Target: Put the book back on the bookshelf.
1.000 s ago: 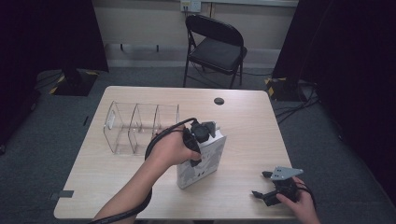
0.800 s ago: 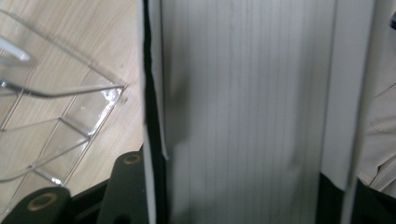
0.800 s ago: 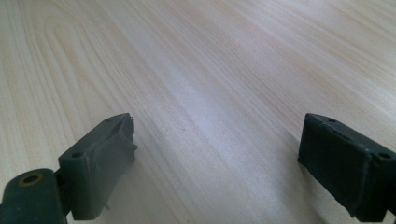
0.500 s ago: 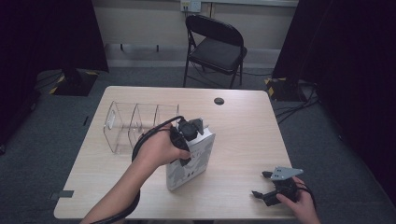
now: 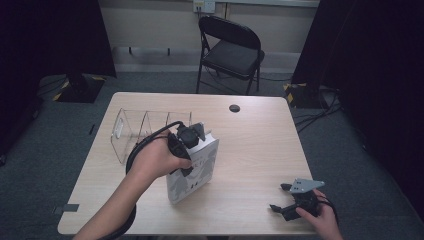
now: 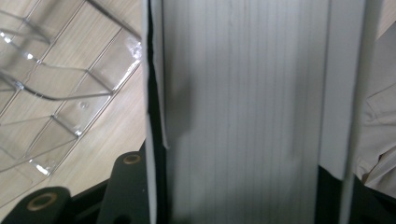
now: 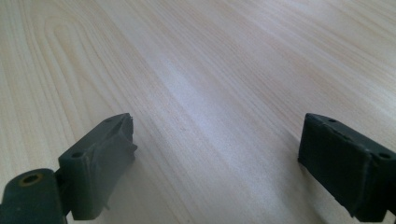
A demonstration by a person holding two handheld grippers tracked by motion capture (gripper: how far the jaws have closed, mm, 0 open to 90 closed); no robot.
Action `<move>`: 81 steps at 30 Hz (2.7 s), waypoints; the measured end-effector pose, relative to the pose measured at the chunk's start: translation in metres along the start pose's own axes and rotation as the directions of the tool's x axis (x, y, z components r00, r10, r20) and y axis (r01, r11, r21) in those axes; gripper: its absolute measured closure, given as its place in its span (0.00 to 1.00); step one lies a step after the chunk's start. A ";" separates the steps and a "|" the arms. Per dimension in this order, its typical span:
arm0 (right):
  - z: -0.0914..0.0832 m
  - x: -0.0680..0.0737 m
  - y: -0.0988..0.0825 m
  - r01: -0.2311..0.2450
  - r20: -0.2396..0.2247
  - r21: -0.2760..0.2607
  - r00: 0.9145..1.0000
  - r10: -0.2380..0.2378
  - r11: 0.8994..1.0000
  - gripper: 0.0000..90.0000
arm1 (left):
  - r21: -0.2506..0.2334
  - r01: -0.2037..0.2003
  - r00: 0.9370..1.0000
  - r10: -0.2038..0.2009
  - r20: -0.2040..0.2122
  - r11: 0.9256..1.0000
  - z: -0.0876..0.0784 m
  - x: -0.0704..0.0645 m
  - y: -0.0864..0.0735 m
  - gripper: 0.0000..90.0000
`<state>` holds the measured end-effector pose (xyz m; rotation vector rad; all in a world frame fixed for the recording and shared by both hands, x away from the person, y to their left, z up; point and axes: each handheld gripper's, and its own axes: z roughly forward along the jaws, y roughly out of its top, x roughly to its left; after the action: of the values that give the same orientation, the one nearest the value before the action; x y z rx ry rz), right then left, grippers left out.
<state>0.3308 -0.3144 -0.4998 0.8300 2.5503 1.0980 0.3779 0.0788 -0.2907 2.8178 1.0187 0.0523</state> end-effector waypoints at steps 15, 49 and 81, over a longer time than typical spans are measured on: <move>0.000 0.000 0.000 0.000 0.000 0.000 1.000 0.000 1.000 0.10 | -0.003 0.042 0.999 -0.042 0.009 0.999 -0.004 0.009 -0.017 0.59; 0.000 0.000 0.000 0.000 0.000 0.000 1.000 0.000 1.000 0.10 | -0.016 0.179 0.984 -0.178 0.007 0.984 -0.013 0.039 -0.055 0.59; 0.000 0.000 0.000 0.000 0.000 0.000 1.000 0.000 1.000 0.10 | -0.043 0.321 0.946 -0.322 -0.022 0.946 -0.008 0.071 -0.049 0.59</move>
<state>0.3308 -0.3144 -0.4997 0.8297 2.5502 1.0979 0.4009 0.1620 -0.2911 2.5849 1.4532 0.0759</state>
